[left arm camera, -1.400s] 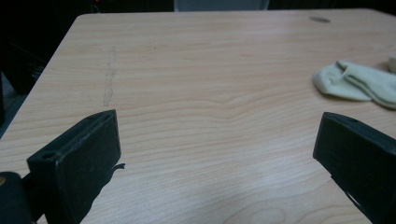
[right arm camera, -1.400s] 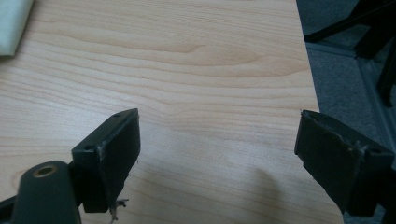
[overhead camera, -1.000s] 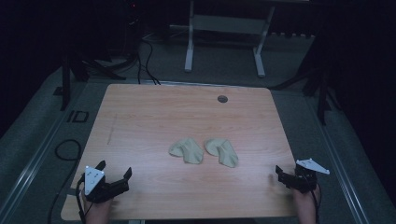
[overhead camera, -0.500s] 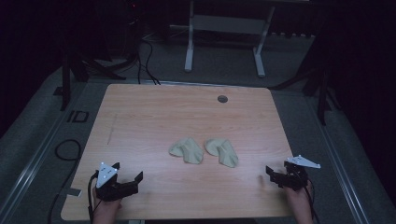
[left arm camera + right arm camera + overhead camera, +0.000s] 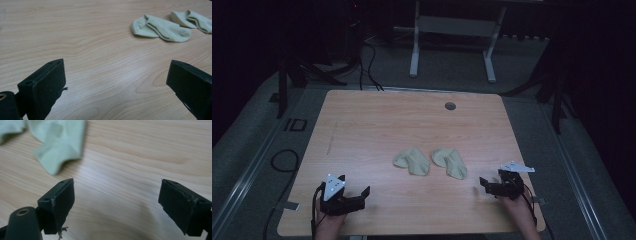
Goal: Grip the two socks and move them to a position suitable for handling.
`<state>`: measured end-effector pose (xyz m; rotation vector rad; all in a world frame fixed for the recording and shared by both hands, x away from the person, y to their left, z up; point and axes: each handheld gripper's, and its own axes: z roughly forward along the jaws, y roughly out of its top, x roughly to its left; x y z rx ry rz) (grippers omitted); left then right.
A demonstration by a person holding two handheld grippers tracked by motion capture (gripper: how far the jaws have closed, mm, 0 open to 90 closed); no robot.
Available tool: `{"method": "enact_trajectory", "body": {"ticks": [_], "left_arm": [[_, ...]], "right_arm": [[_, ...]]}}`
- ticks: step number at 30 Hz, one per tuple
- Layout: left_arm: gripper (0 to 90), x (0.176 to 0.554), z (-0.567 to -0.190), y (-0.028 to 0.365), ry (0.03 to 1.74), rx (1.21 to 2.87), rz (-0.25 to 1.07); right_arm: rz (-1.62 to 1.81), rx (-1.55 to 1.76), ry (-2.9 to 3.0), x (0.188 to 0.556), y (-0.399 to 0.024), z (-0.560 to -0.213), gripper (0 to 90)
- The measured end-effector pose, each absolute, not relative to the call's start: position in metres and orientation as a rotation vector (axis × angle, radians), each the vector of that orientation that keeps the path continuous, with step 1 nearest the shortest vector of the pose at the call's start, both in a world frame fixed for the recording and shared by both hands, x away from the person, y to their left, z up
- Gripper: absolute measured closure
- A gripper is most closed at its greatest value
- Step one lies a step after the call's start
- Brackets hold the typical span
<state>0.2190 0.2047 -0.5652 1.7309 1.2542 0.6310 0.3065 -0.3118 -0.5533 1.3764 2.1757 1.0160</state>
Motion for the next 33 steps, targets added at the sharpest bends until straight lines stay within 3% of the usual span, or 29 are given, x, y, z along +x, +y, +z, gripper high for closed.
{"method": "enact_trajectory", "body": {"ticks": [8, 33], "left_arm": [[2.3, 0.219, -0.567, 0.204, 1.254, 1.742, 0.612], [2.3, 0.22, -0.569, 0.2, 1.205, 1.819, 0.588]], "right_arm": [[1.014, 1.32, 2.234, 0.32, -0.286, -0.549, 14.7], [0.935, 1.204, 2.34, 0.376, -0.192, -0.546, 32.0]]}}
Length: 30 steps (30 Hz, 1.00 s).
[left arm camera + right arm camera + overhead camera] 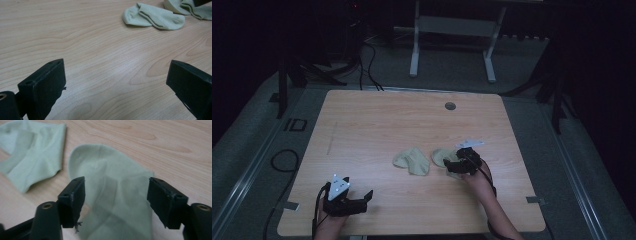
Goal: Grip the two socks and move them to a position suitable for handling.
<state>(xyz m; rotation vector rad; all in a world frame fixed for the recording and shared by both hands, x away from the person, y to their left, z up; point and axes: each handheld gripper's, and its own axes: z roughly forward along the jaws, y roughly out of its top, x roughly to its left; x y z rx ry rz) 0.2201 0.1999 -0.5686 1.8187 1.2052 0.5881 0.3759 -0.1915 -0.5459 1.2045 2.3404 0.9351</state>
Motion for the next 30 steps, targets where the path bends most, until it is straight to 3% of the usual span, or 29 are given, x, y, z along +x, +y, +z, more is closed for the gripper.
{"method": "enact_trajectory", "body": {"ticks": [9, 12, 13, 14, 17, 30], "left_arm": [[2.3, 0.22, -0.569, 0.202, 1.211, 1.809, 0.58], [2.3, 0.22, -0.569, 0.202, 1.212, 1.809, 0.578], [2.3, 0.22, -0.57, 0.202, 1.212, 1.808, 0.576], [2.3, 0.22, -0.57, 0.202, 1.212, 1.811, 0.576], [2.3, 0.22, -0.57, 0.201, 1.213, 1.812, 0.574], [2.3, 0.22, -0.57, 0.2, 1.215, 1.806, 0.575]], "right_arm": [[0.849, 1.177, 2.353, 0.383, -0.181, -0.558, 37.0], [0.853, 1.181, 2.346, 0.383, -0.182, -0.558, 44.7], [0.85, 1.182, 2.345, 0.383, -0.182, -0.558, 50.2], [0.84, 1.174, 2.35, 0.383, -0.183, -0.556, 62.7], [0.81, 1.133, 2.355, 0.382, -0.181, -0.555, 79.7], [0.917, 1.062, 2.367, 0.353, -0.178, -0.519, 81.9]]}}
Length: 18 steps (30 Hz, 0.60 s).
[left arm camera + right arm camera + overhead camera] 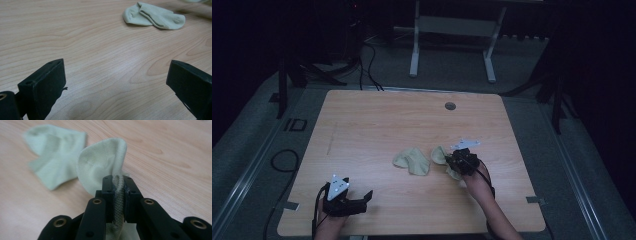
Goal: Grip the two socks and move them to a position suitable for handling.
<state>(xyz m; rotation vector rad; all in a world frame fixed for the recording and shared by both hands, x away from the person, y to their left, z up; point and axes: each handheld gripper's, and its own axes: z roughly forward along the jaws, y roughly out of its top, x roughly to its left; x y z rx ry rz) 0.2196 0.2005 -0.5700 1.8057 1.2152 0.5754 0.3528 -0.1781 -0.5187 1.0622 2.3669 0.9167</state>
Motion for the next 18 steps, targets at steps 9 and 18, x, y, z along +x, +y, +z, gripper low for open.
{"method": "enact_trajectory", "body": {"ticks": [9, 18], "left_arm": [[2.3, 0.221, -0.572, 0.199, 1.222, 1.808, 0.572], [2.4, 0.221, -0.571, 0.199, 1.227, 1.8, 0.569]], "right_arm": [[1.019, 0.933, 2.413, 0.29, -0.179, -0.489, 81.9], [0.994, 0.885, 2.459, 0.237, -0.176, -0.514, 81.7]]}}
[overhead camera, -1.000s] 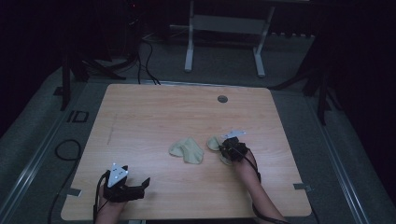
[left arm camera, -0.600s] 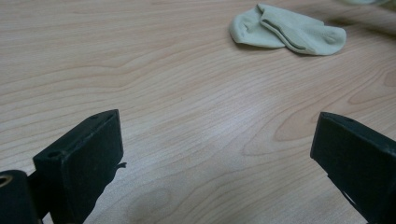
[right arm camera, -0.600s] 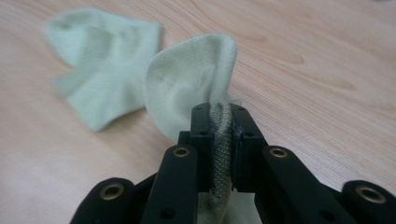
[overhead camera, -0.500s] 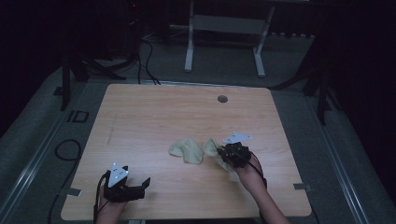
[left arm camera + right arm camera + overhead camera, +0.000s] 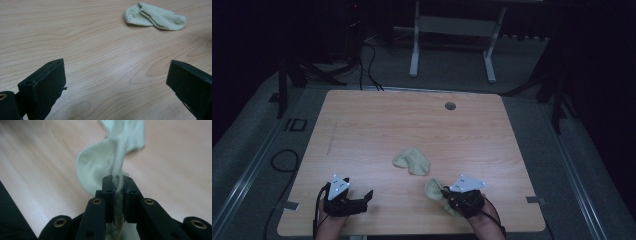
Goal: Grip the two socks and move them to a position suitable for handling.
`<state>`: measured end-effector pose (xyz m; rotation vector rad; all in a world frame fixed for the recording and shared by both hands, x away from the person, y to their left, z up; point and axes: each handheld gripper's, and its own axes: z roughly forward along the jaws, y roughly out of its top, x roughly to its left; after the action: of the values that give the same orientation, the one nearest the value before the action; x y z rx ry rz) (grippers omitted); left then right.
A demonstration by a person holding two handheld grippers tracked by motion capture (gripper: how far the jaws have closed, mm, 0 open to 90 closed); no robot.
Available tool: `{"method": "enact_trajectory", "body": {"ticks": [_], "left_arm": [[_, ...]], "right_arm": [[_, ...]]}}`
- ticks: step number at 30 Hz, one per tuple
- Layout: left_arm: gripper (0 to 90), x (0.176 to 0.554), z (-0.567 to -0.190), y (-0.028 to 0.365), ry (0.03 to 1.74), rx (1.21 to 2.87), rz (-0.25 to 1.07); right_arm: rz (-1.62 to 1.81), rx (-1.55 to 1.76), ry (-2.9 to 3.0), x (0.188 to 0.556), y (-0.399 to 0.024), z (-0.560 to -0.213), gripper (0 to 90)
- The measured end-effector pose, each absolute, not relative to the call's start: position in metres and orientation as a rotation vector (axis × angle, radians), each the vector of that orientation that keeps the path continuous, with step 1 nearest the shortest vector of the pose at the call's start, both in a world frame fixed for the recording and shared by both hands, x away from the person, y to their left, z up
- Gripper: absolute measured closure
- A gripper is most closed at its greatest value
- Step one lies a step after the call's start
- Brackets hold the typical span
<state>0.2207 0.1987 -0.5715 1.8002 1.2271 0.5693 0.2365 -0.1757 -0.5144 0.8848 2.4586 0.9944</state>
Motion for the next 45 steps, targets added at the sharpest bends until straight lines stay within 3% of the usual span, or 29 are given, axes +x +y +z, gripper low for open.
{"method": "enact_trajectory", "body": {"ticks": [7, 13, 20, 23, 25, 35, 42, 45], "left_arm": [[2.3, 0.22, -0.571, 0.196, 1.212, 1.809, 0.574], [2.3, 0.219, -0.569, 0.191, 1.187, 1.822, 0.576], [4.4, 0.219, -0.565, 0.171, 1.094, 1.858, 0.517], [7.0, 0.219, -0.565, 0.157, 1.015, 1.919, 0.5], [14.9, 0.218, -0.565, 0.147, 0.964, 1.944, 0.507], [31.6, 0.22, -0.56, 0.109, 0.766, 1.988, 0.387], [61.7, 0.22, -0.553, 0.088, 0.624, 1.978, 0.35], [73.2, 0.222, -0.553, 0.072, 0.562, 2.05, 0.352]], "right_arm": [[0.901, 0.942, 2.501, 0.242, -0.166, -0.554, 80.9], [0.91, 0.929, 2.481, 0.235, -0.157, -0.562, 53.8], [0.951, 0.973, 2.452, 0.231, -0.155, -0.567, 40.4], [0.947, 0.972, 2.458, 0.23, -0.152, -0.566, 40.3], [0.948, 0.97, 2.454, 0.23, -0.149, -0.567, 40.3], [0.987, 0.957, 2.485, 0.232, -0.143, -0.555, 35.8], [1.023, 0.922, 2.532, 0.211, -0.145, -0.541, 50.4], [1.005, 0.906, 2.536, 0.206, -0.146, -0.543, 52.3]]}}
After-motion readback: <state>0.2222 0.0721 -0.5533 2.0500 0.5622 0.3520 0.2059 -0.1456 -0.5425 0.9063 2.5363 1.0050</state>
